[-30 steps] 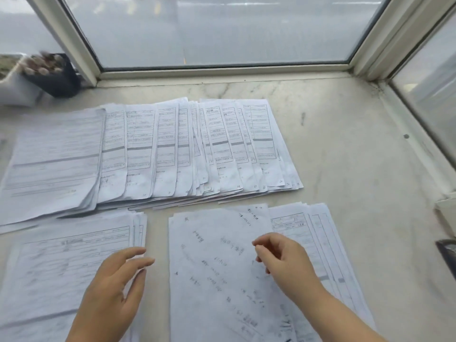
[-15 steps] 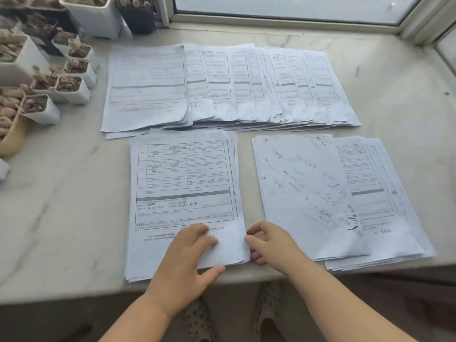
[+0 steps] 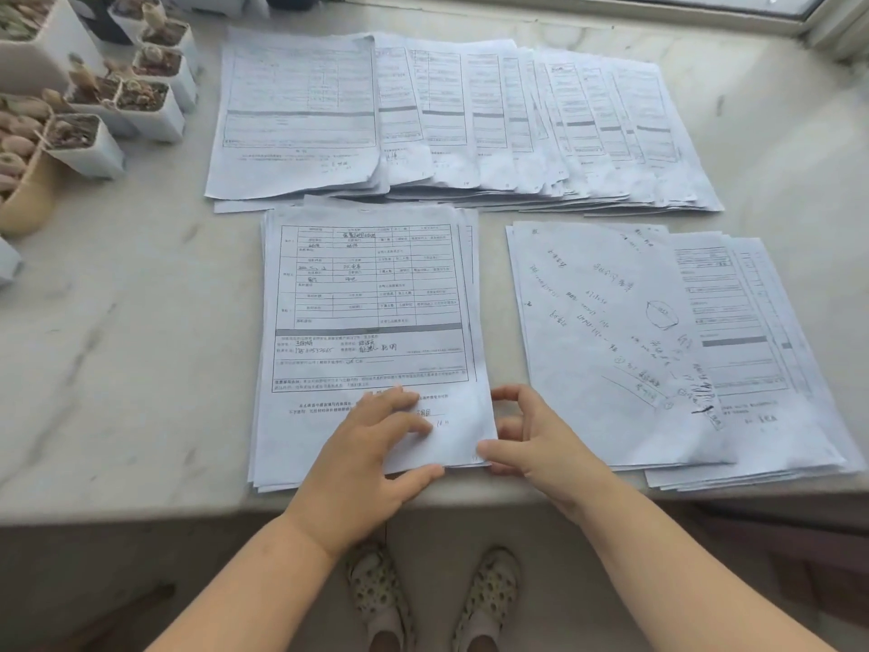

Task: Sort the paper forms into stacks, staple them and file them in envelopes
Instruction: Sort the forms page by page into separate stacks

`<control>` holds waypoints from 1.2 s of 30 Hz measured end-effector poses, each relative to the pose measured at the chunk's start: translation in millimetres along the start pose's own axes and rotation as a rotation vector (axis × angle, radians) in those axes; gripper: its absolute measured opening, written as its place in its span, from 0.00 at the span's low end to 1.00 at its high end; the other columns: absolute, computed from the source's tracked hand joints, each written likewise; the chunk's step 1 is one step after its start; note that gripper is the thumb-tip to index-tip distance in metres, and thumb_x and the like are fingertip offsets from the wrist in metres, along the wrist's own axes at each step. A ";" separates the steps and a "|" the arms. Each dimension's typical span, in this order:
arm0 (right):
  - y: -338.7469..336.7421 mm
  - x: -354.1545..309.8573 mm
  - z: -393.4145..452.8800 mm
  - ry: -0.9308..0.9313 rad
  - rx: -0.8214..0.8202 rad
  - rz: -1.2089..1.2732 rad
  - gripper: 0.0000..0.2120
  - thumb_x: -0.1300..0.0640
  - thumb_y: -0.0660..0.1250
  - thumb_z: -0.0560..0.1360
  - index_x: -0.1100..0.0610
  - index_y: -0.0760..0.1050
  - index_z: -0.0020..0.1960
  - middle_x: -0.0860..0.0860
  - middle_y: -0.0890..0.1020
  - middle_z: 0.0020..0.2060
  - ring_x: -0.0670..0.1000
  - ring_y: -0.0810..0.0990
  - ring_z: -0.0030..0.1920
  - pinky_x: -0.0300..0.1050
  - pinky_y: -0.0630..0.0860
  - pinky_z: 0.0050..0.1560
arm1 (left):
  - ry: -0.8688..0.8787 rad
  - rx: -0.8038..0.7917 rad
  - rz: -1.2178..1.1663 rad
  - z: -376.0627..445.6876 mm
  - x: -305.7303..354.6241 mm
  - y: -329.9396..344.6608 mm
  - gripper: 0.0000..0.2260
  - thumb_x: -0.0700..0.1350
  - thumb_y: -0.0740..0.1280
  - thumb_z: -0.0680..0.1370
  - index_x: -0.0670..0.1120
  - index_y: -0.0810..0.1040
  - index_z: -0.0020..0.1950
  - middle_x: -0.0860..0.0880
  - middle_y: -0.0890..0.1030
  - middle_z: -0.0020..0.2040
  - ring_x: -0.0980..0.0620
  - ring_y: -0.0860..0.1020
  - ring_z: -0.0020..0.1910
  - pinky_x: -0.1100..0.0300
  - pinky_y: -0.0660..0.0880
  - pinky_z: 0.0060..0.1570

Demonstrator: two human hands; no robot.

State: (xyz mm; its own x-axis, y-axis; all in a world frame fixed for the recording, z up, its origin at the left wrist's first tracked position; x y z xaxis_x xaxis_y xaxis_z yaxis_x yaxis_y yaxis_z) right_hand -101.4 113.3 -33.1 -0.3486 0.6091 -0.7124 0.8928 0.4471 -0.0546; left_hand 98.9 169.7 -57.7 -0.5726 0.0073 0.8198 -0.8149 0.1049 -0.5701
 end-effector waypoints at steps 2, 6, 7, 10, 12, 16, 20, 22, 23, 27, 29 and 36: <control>1.0 0.2 3.9 -0.004 0.020 0.003 0.23 0.67 0.70 0.73 0.51 0.68 0.63 0.61 0.84 0.45 0.49 0.81 0.40 0.45 0.79 0.45 | -0.005 0.021 0.014 -0.3 0.4 2.4 0.20 0.64 0.66 0.69 0.53 0.80 0.52 0.62 0.72 0.63 0.72 0.61 0.67 0.50 0.62 0.72; 3.4 -0.6 6.7 -0.027 0.037 0.004 0.22 0.62 0.71 0.73 0.51 0.67 0.62 0.63 0.84 0.46 0.48 0.81 0.41 0.39 0.76 0.38 | -0.014 0.088 -0.009 -0.1 0.9 7.3 0.15 0.60 0.66 0.71 0.52 0.81 0.48 0.62 0.74 0.61 0.68 0.65 0.67 0.46 0.66 0.69; 3.9 -0.2 6.1 -0.039 0.042 0.000 0.22 0.62 0.71 0.73 0.50 0.67 0.62 0.63 0.84 0.46 0.48 0.80 0.41 0.39 0.76 0.38 | -0.020 0.096 -0.020 0.3 1.1 7.9 0.14 0.60 0.65 0.71 0.51 0.82 0.47 0.63 0.73 0.60 0.68 0.65 0.67 0.47 0.65 0.70; 4.1 3.0 3.3 -0.072 0.069 0.003 0.22 0.64 0.70 0.74 0.48 0.65 0.61 0.61 0.84 0.44 0.48 0.80 0.41 0.39 0.77 0.40 | -0.066 0.101 -0.081 2.6 0.6 6.1 0.16 0.60 0.62 0.74 0.50 0.83 0.45 0.65 0.74 0.60 0.69 0.67 0.65 0.56 0.62 0.71; 4.1 3.9 1.6 -0.098 0.047 0.025 0.21 0.67 0.68 0.75 0.47 0.67 0.59 0.60 0.83 0.45 0.50 0.80 0.41 0.41 0.77 0.41 | -0.078 0.133 -0.090 3.3 0.6 3.2 0.17 0.59 0.61 0.75 0.48 0.81 0.41 0.62 0.78 0.57 0.69 0.70 0.62 0.64 0.63 0.68; 3.2 -0.7 1.4 -0.113 -0.030 0.032 0.14 0.68 0.68 0.74 0.50 0.78 0.52 0.56 0.77 0.39 0.49 0.75 0.40 0.41 0.77 0.42 | -0.080 0.221 -0.051 5.1 2.3 -0.4 0.17 0.56 0.63 0.75 0.44 0.79 0.37 0.57 0.80 0.49 0.67 0.74 0.53 0.77 0.65 0.53; 4.6 -7.2 5.3 -0.061 -0.021 -0.005 0.15 0.68 0.65 0.76 0.50 0.82 0.50 0.49 0.83 0.45 0.47 0.78 0.44 0.39 0.78 0.41 | -0.046 0.156 -0.082 4.2 -4.5 -3.9 0.12 0.53 0.66 0.72 0.45 0.82 0.40 0.62 0.78 0.52 0.69 0.74 0.55 0.77 0.64 0.57; 3.8 -11.8 6.1 -0.024 -0.036 -0.017 0.14 0.66 0.64 0.77 0.50 0.83 0.51 0.43 0.84 0.48 0.42 0.79 0.46 0.38 0.78 0.42 | -0.036 0.127 -0.089 3.8 -6.3 -5.2 0.07 0.48 0.68 0.72 0.45 0.82 0.41 0.62 0.78 0.53 0.71 0.72 0.57 0.78 0.64 0.58; 4.2 -13.9 6.1 -0.017 -0.058 -0.022 0.14 0.66 0.64 0.77 0.49 0.82 0.52 0.43 0.84 0.49 0.41 0.80 0.46 0.38 0.78 0.43 | -0.044 0.125 -0.086 3.9 -6.1 -5.4 0.05 0.45 0.68 0.72 0.45 0.82 0.40 0.63 0.78 0.52 0.72 0.72 0.56 0.79 0.63 0.57; 7.6 -14.6 8.0 -0.071 -0.074 -0.024 0.22 0.73 0.64 0.75 0.49 0.77 0.59 0.48 0.86 0.48 0.47 0.83 0.49 0.41 0.79 0.50 | -0.101 0.192 -0.086 7.6 -2.5 -4.9 0.06 0.44 0.69 0.70 0.50 0.76 0.34 0.62 0.78 0.46 0.66 0.75 0.50 0.77 0.66 0.50; 8.4 -14.2 9.5 -0.090 -0.046 -0.005 0.24 0.73 0.65 0.75 0.47 0.74 0.61 0.51 0.86 0.46 0.49 0.83 0.46 0.41 0.79 0.49 | -0.111 0.237 -0.107 8.8 -0.6 -4.9 0.13 0.44 0.70 0.69 0.55 0.68 0.31 0.60 0.78 0.42 0.64 0.75 0.45 0.76 0.67 0.46; 13.3 -10.4 18.2 -0.143 0.089 -0.078 0.25 0.60 0.75 0.70 0.39 0.71 0.59 0.60 0.85 0.41 0.61 0.84 0.43 0.54 0.80 0.49 | -0.099 0.228 -0.078 11.7 2.9 -7.7 0.22 0.46 0.73 0.71 0.55 0.60 0.30 0.63 0.72 0.35 0.61 0.71 0.35 0.72 0.64 0.35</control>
State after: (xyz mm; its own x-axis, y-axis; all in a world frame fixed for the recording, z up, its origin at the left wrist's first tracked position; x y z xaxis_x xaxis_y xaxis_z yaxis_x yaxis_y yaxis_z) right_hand -80.7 101.0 -39.2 -0.3795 0.4722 -0.7956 0.8883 0.4262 -0.1708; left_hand 102.4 157.2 -51.5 -0.5044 -0.0902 0.8587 -0.8496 -0.1258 -0.5123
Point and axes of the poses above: each hand's wrist, its own z-axis towards the middle knuckle, its own y-axis out of the palm, x = y × z, the point moved 2 cm from there along z, towards the middle knuckle
